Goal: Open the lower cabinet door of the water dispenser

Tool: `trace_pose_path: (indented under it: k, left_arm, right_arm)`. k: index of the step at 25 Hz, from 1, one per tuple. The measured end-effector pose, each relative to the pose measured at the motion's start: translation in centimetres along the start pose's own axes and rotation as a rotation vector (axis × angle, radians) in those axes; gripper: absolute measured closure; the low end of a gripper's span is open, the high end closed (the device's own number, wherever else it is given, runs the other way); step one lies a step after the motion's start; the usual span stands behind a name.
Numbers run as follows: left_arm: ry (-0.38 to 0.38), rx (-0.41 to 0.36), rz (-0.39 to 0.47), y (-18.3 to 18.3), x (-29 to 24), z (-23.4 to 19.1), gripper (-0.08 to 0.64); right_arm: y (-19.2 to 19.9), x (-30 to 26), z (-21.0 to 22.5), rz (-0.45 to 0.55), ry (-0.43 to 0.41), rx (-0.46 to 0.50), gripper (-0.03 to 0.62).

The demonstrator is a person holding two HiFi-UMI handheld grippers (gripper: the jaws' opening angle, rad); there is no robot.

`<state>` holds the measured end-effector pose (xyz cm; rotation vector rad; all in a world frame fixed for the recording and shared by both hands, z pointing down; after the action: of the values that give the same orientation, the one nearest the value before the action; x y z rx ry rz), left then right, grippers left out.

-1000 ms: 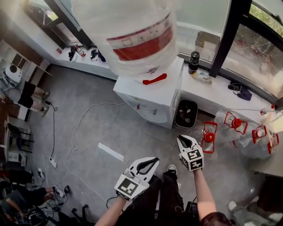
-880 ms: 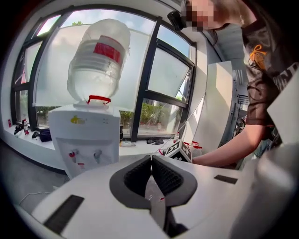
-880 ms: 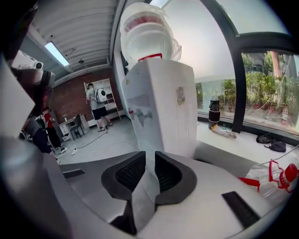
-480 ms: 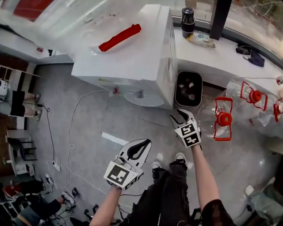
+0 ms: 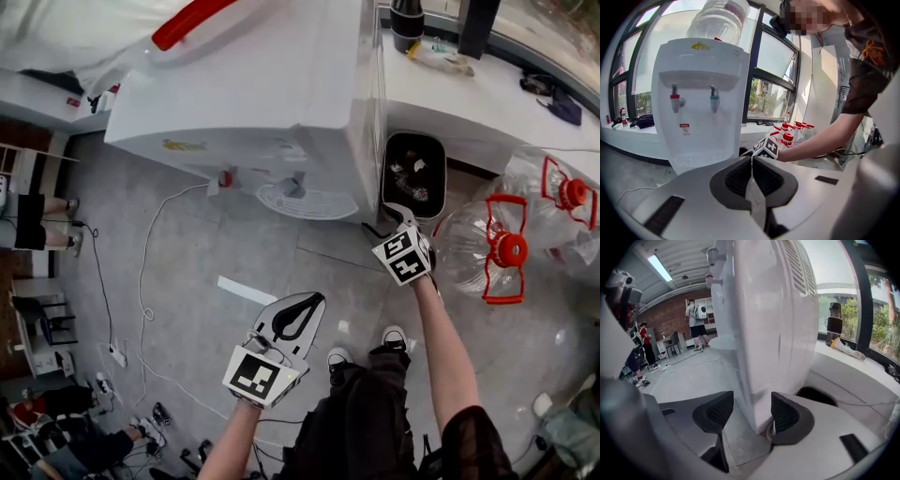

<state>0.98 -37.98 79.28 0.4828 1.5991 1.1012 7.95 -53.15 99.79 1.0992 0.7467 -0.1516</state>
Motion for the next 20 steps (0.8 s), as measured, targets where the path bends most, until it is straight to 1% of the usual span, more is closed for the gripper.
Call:
trace_pose_path:
  k: [4,5,7,11,14,15,17,20]
  left_arm:
    - [-0.024,0.005,-0.018,1.1,0.3,-1.2,0.54]
    - [-0.029,0.005,-0.021,1.3,0.4,-1.4,0.54]
    - [-0.033,0.008,-0.021,1.7,0.8,-1.8,0.54]
    - [-0.04,0.024,-0.024,2.7,1.8,-2.0,0.54]
    - [-0.043,0.042,-0.022,3.1,2.0,-2.0,0.54]
    - [-0.048,0.048,-0.018,3.1,2.0,-2.1,0.54]
    - [-0.065,0.058,-0.012,2.9,2.2,-2.6,0.54]
    - [-0.081,0.062,-0.02,2.8,2.7,-2.9,0.54]
  right_arm:
    - [-0.7,-1.0,0.8,-0.021,0.022,0.025,0.347]
    - [-0.8,-1.1,0.9,-0.027,0.033,0.019,0.347]
    - [-0.9,-1.1,1.2,-0.034,0.048,-0.003,0.388]
    - [-1.0,-1.2,0.9,-0.07,0.045,-0.025,0.396]
    - [-0.8,-1.0,0.6,-0.061,0.06,-0.067,0.394]
    - [-0.6,-0.9,0.4,-0.062,0.061,-0.066,0.394]
    - [-0.1,-0.8,-0.8,-0.085,0.031,-0.025,0.399]
    - [1.1,-1.1,-4.6,-0.12,-0.071,0.03,0.403]
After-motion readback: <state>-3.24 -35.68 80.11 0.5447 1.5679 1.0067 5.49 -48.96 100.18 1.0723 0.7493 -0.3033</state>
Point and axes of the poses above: the fingertips, and each gripper's own axes: x backward along the fingers, z to its right, y out of its underside, the point moved 1 cm from there along x, backward along the fingers, and after that the axes turned 15 degrees about -y, right-handed, at the moved point
